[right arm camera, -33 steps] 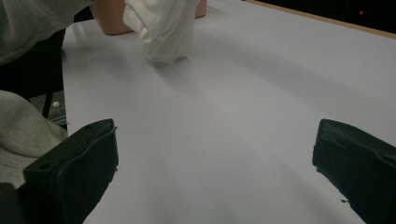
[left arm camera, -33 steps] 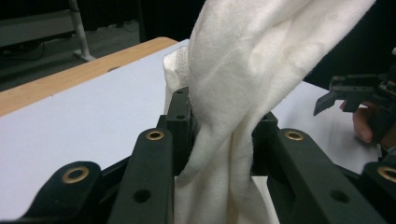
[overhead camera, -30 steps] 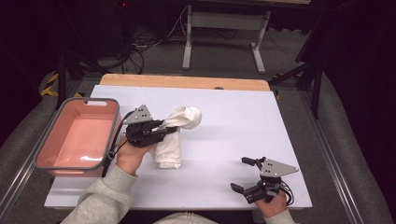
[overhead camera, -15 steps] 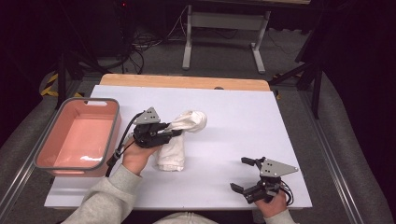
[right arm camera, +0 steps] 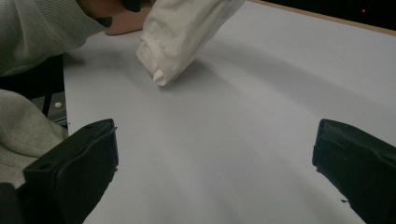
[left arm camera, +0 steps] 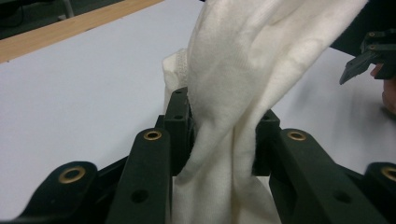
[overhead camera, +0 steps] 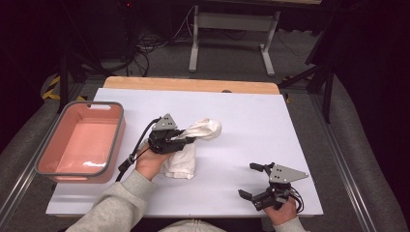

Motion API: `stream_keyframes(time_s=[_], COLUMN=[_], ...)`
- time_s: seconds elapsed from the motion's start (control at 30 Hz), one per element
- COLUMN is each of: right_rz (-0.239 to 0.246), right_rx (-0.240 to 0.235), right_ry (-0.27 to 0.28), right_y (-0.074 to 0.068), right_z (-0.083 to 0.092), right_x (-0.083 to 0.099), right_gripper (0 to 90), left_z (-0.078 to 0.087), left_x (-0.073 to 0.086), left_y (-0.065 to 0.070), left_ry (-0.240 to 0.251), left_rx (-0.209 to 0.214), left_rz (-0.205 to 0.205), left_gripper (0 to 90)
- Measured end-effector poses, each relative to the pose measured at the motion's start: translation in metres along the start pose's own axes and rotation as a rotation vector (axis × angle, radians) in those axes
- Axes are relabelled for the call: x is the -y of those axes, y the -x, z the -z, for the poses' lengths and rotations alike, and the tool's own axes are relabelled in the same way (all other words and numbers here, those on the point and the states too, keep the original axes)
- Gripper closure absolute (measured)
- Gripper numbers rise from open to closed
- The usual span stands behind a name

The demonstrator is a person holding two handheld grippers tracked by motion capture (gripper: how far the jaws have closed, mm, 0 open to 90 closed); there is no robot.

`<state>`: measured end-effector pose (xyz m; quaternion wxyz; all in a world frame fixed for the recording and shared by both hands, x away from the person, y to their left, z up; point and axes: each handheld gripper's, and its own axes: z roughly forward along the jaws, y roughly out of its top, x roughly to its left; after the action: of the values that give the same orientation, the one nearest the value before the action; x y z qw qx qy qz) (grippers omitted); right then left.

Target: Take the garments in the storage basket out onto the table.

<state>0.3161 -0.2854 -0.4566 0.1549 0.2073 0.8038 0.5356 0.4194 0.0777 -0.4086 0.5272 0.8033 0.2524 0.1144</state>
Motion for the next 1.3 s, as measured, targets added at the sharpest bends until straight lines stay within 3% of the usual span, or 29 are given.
stream_keyframes(time_s=[0.5, 0.8, 0.97, 1.3], right_rz=[0.001, 0.002, 0.002, 0.003], right_rx=[-0.001, -0.005, -0.005, -0.007], right_ry=[0.0, -0.003, -0.003, -0.003], right_y=[0.0, 0.0, 0.0, 0.0], right_z=[0.0, 0.0, 0.0, 0.0], right_x=[0.0, 0.0, 0.0, 0.0], right_gripper=[0.8, 0.8, 0.8, 0.8], left_z=[-0.024, -0.033, -0.035, -0.03], left_x=[0.004, 0.008, 0.009, 0.006], left_y=[0.003, 0.0, -0.002, 0.0], left_ry=[-0.049, -0.064, -0.041, -0.005], left_rx=[-0.038, -0.033, -0.006, 0.032], left_rz=[-0.069, -0.066, -0.058, -0.054], left_gripper=[66.3, 60.8, 49.6, 38.7])
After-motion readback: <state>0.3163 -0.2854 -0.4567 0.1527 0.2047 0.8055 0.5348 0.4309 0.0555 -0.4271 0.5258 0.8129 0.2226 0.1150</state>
